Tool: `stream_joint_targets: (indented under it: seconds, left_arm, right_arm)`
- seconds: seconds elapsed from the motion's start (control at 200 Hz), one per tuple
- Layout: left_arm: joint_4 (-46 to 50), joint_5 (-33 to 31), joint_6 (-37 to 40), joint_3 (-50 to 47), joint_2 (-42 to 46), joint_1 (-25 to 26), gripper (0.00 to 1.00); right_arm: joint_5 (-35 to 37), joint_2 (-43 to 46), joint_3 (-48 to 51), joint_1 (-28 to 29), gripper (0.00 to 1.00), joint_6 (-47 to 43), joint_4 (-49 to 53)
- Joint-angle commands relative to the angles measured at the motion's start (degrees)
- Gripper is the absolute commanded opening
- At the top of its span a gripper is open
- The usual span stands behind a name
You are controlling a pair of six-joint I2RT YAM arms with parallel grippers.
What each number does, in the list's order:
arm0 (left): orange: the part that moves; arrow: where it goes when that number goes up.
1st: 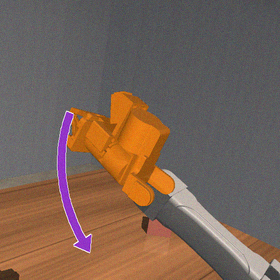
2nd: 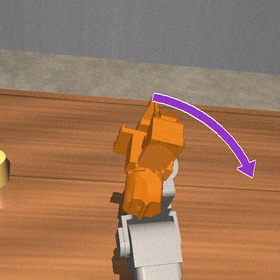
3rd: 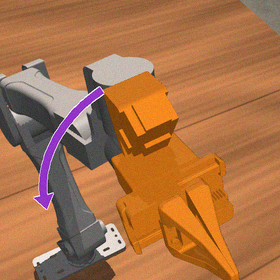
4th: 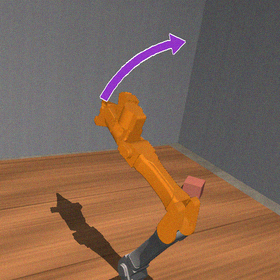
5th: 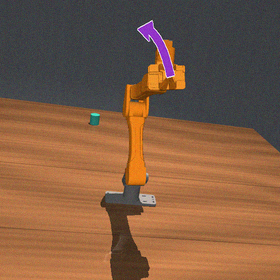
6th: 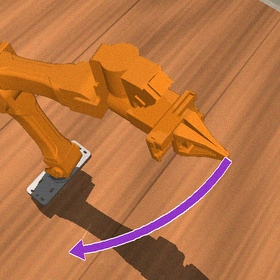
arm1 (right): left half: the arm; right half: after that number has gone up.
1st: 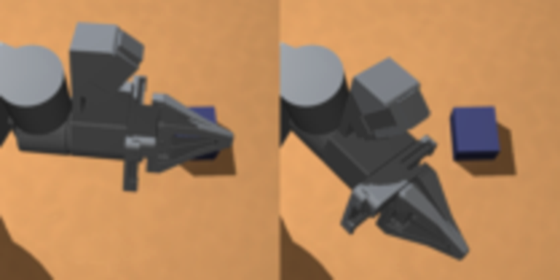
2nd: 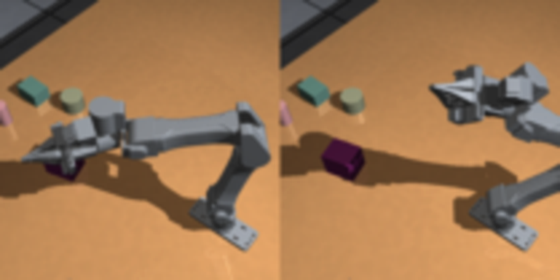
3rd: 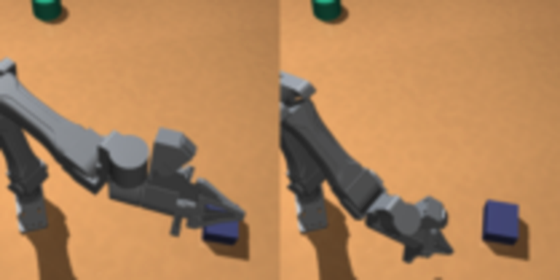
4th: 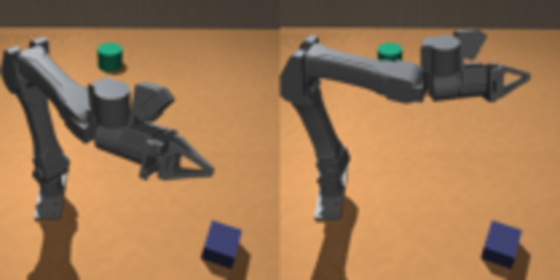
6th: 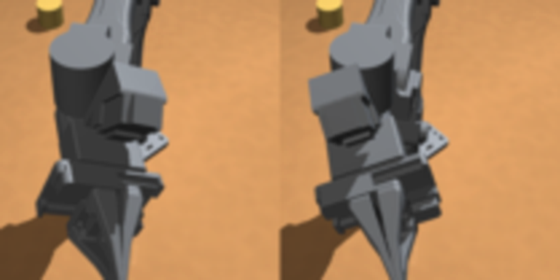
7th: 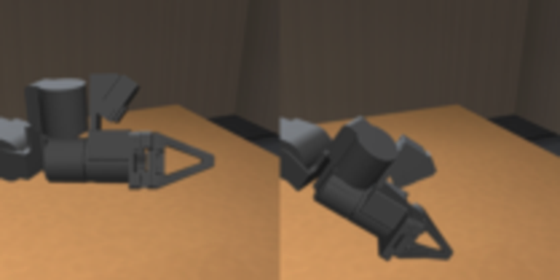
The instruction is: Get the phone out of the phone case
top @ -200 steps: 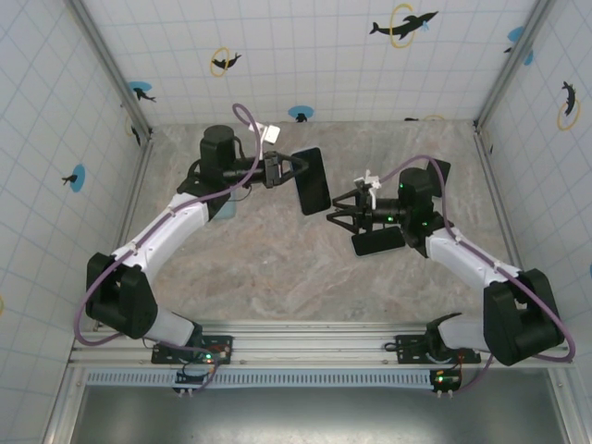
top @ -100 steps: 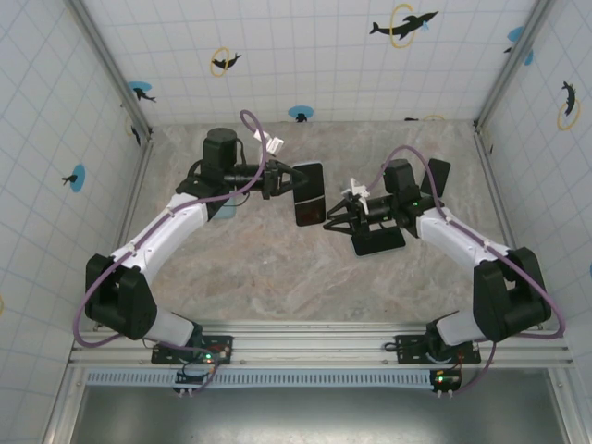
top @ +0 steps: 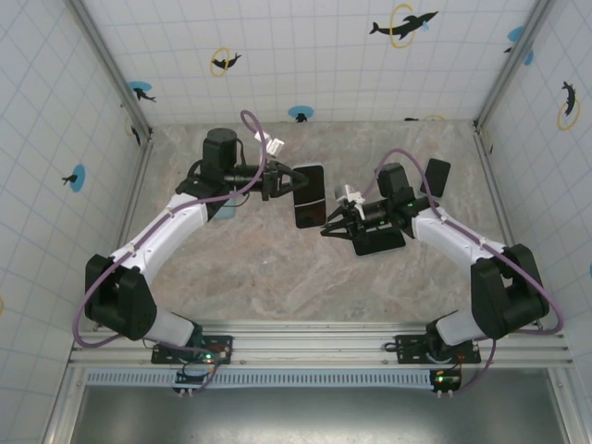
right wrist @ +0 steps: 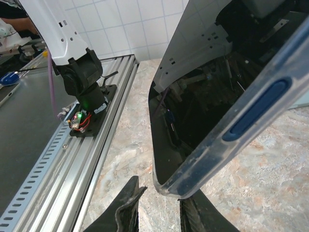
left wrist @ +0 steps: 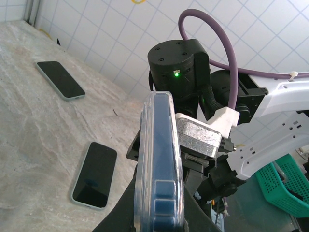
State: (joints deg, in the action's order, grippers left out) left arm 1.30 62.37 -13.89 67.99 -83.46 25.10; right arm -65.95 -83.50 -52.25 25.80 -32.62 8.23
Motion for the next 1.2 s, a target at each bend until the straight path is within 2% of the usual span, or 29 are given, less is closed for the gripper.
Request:
stream_joint_targets:
  seconds: [0.0,0.415,0.741,0.886,1.051,1.196]
  left_arm:
    - [-1.21,1.60,0.88,1.85,1.72,-0.23,0.00]
    - [-0.70,2.23,0.78,2.19,0.89,-0.21,0.00]
    - [1.02,2.55,0.76,2.76,0.78,-0.20,0.00]
    - [1.03,3.47,-1.04,2.37,0.64,-0.22,0.00]
    - [1.07,5.17,-5.82,1.65,1.01,-0.22,0.00]
    - [3.08,5.54,-6.22,1.26,2.05,-0.23,0.00]
  right_arm:
    - [-2.29,-0.69,-2.66,0.43,0.27,1.82,-2.91]
    - [-2.53,-2.42,-3.80,0.84,0.21,4.39,-4.00]
    - [-2.06,-3.79,-5.77,1.07,0.11,-0.25,1.43]
    - [1.43,-2.48,-5.77,1.70,0.07,-0.05,-0.47]
    - [10.73,-1.23,-6.07,2.59,0.06,-4.55,1.76]
    - [17.20,0.55,-4.53,2.86,0.04,-2.91,-3.67]
